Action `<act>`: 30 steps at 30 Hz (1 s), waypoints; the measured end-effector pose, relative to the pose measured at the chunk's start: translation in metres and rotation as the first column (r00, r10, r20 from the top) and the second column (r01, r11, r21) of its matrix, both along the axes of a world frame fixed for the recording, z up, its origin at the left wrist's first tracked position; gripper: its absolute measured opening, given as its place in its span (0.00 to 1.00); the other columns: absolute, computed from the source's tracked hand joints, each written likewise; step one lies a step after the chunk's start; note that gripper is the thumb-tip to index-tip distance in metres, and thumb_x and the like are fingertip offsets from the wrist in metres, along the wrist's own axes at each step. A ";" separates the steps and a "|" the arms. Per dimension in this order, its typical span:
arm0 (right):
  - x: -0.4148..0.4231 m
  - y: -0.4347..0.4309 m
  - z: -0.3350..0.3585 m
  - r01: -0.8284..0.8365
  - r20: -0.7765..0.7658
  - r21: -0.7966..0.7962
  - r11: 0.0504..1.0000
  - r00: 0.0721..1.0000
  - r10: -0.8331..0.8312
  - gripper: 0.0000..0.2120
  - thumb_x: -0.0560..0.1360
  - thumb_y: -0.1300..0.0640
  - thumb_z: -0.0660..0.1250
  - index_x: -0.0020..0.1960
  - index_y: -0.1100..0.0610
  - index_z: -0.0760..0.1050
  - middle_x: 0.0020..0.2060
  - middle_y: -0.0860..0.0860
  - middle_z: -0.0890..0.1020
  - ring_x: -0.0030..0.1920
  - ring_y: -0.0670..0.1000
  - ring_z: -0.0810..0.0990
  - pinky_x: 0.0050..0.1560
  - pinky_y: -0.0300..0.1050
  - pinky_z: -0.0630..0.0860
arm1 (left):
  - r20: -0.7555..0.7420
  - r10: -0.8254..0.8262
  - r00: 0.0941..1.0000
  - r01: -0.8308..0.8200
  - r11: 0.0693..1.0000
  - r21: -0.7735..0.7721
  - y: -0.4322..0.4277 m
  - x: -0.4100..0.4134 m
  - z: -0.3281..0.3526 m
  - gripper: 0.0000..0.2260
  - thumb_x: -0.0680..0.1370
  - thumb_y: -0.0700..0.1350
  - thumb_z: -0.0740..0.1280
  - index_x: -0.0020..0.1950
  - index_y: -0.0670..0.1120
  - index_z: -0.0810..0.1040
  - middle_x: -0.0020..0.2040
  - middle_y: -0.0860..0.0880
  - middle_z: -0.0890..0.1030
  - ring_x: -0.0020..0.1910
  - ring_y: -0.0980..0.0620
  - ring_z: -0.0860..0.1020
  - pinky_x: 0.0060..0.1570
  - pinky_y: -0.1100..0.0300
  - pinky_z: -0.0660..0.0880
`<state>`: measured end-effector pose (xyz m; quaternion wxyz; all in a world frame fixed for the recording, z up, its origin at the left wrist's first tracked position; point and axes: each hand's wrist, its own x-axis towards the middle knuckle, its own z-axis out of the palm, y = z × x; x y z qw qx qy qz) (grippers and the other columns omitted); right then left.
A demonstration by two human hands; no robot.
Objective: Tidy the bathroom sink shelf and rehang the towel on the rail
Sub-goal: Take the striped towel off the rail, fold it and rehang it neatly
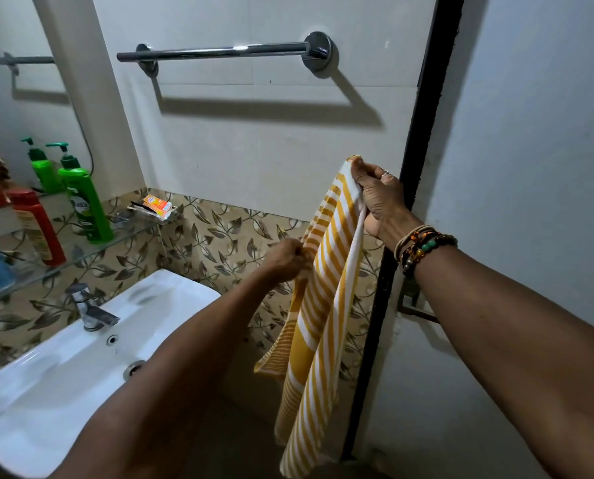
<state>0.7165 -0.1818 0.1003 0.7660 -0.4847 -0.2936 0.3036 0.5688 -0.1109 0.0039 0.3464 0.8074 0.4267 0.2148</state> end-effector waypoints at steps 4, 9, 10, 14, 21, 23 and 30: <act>0.021 0.003 -0.013 0.245 0.101 -0.059 0.968 0.966 -0.238 0.08 0.77 0.53 0.71 0.42 0.55 0.78 0.40 0.51 0.81 0.45 0.50 0.79 0.50 0.48 0.81 | 0.196 0.183 0.963 -0.185 0.983 -0.006 0.018 -0.020 0.013 0.08 0.82 0.43 0.59 0.52 0.41 0.75 0.46 0.46 0.78 0.43 0.51 0.76 0.41 0.58 0.74; 0.020 0.012 -0.027 0.477 0.230 -0.140 0.868 0.868 -0.440 0.09 0.80 0.50 0.66 0.48 0.55 0.76 0.41 0.48 0.79 0.43 0.49 0.77 0.45 0.39 0.72 | 0.311 0.260 0.914 -0.273 0.962 0.000 0.023 -0.029 0.019 0.06 0.82 0.46 0.60 0.57 0.46 0.72 0.54 0.47 0.77 0.53 0.48 0.76 0.52 0.51 0.77; 0.017 0.014 -0.027 0.503 0.238 -0.150 0.851 0.854 -0.463 0.09 0.80 0.50 0.65 0.48 0.55 0.76 0.42 0.50 0.79 0.44 0.49 0.77 0.46 0.39 0.71 | 0.335 0.276 0.901 -0.292 0.956 -0.002 0.022 -0.029 0.019 0.06 0.81 0.46 0.61 0.57 0.47 0.71 0.54 0.47 0.76 0.53 0.48 0.76 0.54 0.51 0.76; 0.015 0.013 -0.025 0.561 0.357 -0.183 0.808 0.803 -0.477 0.11 0.79 0.50 0.65 0.51 0.58 0.77 0.49 0.54 0.82 0.48 0.52 0.79 0.48 0.39 0.70 | 0.315 0.261 0.912 -0.290 0.956 0.047 0.023 -0.030 0.024 0.09 0.80 0.44 0.63 0.58 0.45 0.78 0.56 0.47 0.80 0.54 0.51 0.77 0.54 0.55 0.76; 0.002 0.000 -0.035 0.211 0.715 -0.225 0.951 0.699 0.014 0.34 0.60 0.28 0.74 0.55 0.51 0.81 0.46 0.43 0.82 0.47 0.41 0.81 0.47 0.37 0.77 | 0.267 0.066 0.962 -0.098 0.989 0.107 0.013 -0.021 0.041 0.09 0.79 0.45 0.66 0.55 0.45 0.83 0.50 0.48 0.83 0.49 0.51 0.80 0.50 0.57 0.78; -0.002 0.001 -0.038 0.014 0.691 -0.310 0.951 0.690 0.215 0.39 0.54 0.29 0.77 0.57 0.51 0.82 0.46 0.42 0.82 0.49 0.40 0.82 0.50 0.37 0.80 | 0.290 -0.023 0.957 -0.004 0.996 0.091 0.007 -0.014 0.045 0.07 0.78 0.44 0.67 0.52 0.43 0.83 0.47 0.46 0.83 0.47 0.48 0.81 0.46 0.55 0.80; 0.005 0.008 -0.042 -0.110 0.599 -0.557 0.823 0.633 0.490 0.19 0.65 0.50 0.82 0.52 0.55 0.84 0.44 0.51 0.87 0.47 0.49 0.85 0.47 0.42 0.82 | 0.409 0.008 0.913 0.011 0.999 -0.045 0.012 -0.015 0.041 0.09 0.75 0.43 0.73 0.53 0.41 0.82 0.48 0.41 0.83 0.47 0.46 0.82 0.46 0.55 0.80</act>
